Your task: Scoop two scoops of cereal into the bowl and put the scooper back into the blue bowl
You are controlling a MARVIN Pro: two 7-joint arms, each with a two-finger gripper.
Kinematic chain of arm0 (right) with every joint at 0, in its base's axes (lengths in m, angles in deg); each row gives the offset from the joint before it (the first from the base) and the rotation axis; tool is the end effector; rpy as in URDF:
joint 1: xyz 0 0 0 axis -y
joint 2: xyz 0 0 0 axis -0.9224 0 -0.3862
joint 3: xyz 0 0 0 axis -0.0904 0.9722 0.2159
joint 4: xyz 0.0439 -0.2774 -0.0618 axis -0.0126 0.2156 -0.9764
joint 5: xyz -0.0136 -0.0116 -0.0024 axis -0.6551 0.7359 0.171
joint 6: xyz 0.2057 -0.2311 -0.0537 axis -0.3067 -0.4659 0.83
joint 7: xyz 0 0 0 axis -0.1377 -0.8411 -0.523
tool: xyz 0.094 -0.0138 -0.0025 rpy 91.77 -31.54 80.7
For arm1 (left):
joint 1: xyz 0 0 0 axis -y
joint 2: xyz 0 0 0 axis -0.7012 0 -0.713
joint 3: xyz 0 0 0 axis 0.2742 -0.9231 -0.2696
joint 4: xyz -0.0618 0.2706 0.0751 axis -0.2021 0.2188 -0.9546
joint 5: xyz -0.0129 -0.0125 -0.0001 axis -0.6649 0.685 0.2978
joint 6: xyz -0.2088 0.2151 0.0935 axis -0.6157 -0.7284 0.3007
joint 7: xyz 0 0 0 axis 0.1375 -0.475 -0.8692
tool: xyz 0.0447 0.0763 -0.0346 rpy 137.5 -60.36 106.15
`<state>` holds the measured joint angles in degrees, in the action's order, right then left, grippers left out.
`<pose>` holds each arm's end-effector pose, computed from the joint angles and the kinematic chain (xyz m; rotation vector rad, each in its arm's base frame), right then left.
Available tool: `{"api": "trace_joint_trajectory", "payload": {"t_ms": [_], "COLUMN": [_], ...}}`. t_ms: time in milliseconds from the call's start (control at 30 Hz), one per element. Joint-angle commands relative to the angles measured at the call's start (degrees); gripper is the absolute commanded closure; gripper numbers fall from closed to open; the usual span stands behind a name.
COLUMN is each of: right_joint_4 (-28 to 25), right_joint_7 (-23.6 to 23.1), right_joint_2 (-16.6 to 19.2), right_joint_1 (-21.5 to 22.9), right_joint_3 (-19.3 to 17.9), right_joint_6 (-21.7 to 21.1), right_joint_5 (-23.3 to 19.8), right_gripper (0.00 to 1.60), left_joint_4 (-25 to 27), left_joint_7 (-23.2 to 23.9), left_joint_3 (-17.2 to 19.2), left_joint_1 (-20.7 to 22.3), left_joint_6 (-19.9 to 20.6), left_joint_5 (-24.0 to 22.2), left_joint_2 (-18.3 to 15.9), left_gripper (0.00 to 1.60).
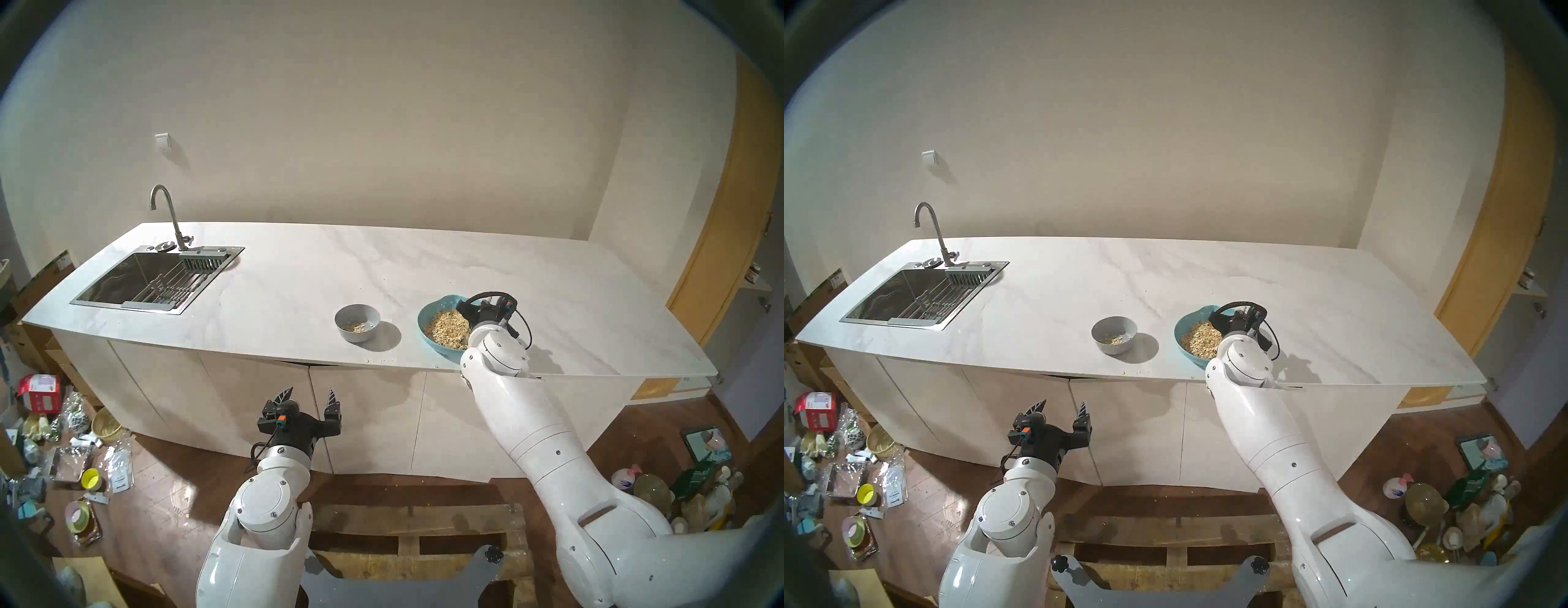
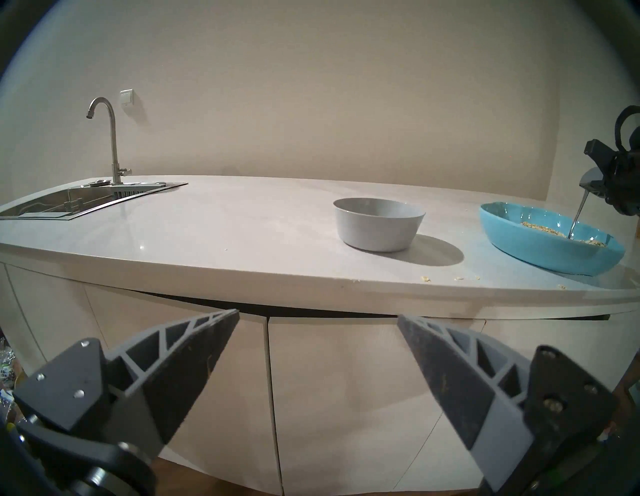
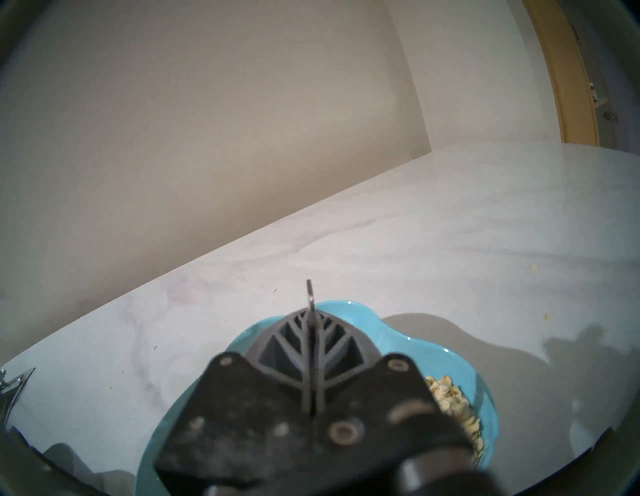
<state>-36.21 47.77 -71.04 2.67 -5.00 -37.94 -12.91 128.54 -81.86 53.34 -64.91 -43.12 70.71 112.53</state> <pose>0.5335 0.0334 -0.2573 -2.1774 0.7722 -1.9621 0.3246 -0.0110 -0.3460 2.3416 0.0172 2.0789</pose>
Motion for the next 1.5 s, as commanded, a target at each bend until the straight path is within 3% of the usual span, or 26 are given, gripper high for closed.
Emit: {"api": "trace_joint_trajectory", "payload": {"t_ms": [0, 533, 1100, 1467], "right_joint_4": [-1.0, 2.2, 7.0, 2.1], "right_joint_7": [1.6, 5.4, 1.7, 2.7], "right_joint_2": [-2.0, -5.5, -9.3, -8.0], "right_joint_1": [1.5, 4.2, 7.5, 5.4], "right_joint_3": [-0.3, -2.1, -1.5, -4.2], "right_joint_6": [0.3, 2.6, 3.4, 4.2], "right_joint_5": [-0.4, -2.4, -6.2, -8.1], "right_gripper": [1.60, 1.60, 1.60, 1.60], "left_joint_4": [1.5, 1.5, 1.4, 1.5], "left_joint_7": [0.2, 0.2, 0.2, 0.2], "left_joint_3": [-0.1, -0.2, -0.2, -0.2], "left_joint_1": [0.3, 0.3, 0.3, 0.3], "left_joint_6": [-0.3, -0.3, -0.4, -0.3], "left_joint_5": [-0.1, -0.1, -0.1, -0.1], "left_joint_2": [0.0, 0.0, 0.0, 0.0], "left_gripper": [0.00, 0.00, 0.00, 0.00]}}
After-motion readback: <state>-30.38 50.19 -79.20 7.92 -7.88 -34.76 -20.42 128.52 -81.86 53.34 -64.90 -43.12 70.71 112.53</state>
